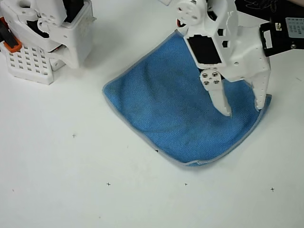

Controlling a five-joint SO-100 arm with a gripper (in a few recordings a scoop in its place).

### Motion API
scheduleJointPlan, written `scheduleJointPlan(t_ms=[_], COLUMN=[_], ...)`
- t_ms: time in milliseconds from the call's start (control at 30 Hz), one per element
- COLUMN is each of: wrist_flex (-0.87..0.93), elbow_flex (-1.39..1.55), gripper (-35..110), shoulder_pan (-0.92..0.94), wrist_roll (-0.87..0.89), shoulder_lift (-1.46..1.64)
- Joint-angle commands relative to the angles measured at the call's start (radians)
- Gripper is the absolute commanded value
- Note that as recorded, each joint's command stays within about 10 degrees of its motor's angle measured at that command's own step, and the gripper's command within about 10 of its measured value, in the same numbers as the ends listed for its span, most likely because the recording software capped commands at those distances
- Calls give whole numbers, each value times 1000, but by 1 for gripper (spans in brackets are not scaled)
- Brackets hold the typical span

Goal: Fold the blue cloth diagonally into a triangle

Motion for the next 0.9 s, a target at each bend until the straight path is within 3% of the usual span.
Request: scheduleJointPlan(t_ms=[0,867], wrist_flex=[-2,-2], elbow_flex=[-143,-301], gripper=[23,23], shoulder_pan=[-21,-110], wrist_roll=[-11,52], shoulder_lift=[-12,-206])
